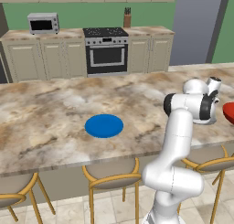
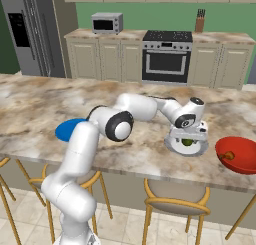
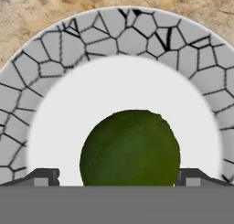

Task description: Pick the chicken drumstick and lime from their plates and place them in the bowl. Then put the bowl in the fridge.

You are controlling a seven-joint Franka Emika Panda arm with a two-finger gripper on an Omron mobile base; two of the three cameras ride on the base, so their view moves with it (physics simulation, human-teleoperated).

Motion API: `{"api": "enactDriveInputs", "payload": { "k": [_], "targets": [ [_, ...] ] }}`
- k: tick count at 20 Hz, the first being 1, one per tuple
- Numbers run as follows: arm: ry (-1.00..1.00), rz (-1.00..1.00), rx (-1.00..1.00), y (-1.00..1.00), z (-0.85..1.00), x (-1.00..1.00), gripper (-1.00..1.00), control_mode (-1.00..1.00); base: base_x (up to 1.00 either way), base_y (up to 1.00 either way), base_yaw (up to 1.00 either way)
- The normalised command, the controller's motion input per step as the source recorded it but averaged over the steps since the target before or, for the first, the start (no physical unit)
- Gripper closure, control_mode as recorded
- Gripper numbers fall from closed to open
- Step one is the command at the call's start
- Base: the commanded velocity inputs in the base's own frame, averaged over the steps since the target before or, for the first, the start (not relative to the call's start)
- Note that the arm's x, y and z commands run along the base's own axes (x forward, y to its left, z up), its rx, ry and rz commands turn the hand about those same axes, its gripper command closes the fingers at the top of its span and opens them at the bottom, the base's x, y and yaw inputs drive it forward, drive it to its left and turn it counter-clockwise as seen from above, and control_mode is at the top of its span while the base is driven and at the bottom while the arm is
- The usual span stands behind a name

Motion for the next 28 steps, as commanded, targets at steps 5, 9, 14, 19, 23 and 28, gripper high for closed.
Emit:
{"api": "enactDriveInputs", "payload": {
  "k": [5,9,14,19,23,28],
  "targets": [
    [0.00,0.00,0.00,0.00,-0.04,0.16,-1.00,-1.00,0.00,0.00,0.00],
    [0.00,0.00,0.00,0.00,-0.04,0.05,1.00,-1.00,0.00,0.00,0.00],
    [0.00,0.00,0.00,-0.01,-0.04,0.00,1.00,-1.00,0.00,0.00,0.00],
    [0.00,0.00,0.00,-0.10,-0.02,-0.08,1.00,-1.00,0.00,0.00,0.00],
    [-0.01,0.00,0.00,-0.12,0.37,-0.20,1.00,-1.00,0.00,0.00,0.00],
    [-0.04,-0.08,0.00,-0.19,0.61,-0.27,1.00,-1.00,0.00,0.00,0.00]
  ]
}}
